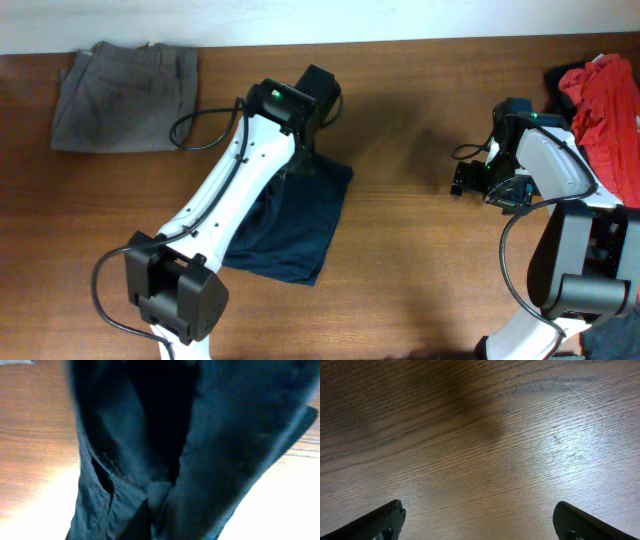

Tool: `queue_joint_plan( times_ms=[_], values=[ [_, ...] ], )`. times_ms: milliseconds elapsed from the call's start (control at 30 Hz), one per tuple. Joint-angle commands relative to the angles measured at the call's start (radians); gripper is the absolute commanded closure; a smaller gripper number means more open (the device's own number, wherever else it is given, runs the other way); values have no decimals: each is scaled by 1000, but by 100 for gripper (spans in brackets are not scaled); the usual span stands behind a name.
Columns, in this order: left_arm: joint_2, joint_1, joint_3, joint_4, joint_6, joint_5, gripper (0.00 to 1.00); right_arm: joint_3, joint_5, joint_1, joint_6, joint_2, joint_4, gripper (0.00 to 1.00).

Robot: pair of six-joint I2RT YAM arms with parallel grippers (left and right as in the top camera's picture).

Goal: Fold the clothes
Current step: 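Carry the held left edge rightward over the shorts with the left gripper, then lay the folded edge down and press the shorts flat with the left gripper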

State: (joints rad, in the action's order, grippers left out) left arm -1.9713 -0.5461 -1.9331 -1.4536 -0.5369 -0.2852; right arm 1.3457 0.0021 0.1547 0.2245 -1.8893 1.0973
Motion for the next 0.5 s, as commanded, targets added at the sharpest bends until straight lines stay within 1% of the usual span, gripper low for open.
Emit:
queue_joint_plan(
  times_ms=[0,133,233,333,367,400,467],
  values=[
    [2,-22,4,2,-8,44,83,15,-2,3,-7,28,2,1],
    [2,-32,4,3,-7,88,82,15,-2,3,-7,28,2,1],
    [2,-39,4,3,14,88,70,15,-2,3,-7,28,2,1],
    [2,-45,4,3,19,103,35,15,-2,3,-7,28,2,1],
    [2,-45,4,6,34,116,25,15,-2,3,-7,28,2,1],
    [2,-45,4,10,44,129,20,15,-2,3,-7,28,2,1],
    [2,-45,4,21,63,149,19,15,-1,3,-7,28,2,1]
  ],
)
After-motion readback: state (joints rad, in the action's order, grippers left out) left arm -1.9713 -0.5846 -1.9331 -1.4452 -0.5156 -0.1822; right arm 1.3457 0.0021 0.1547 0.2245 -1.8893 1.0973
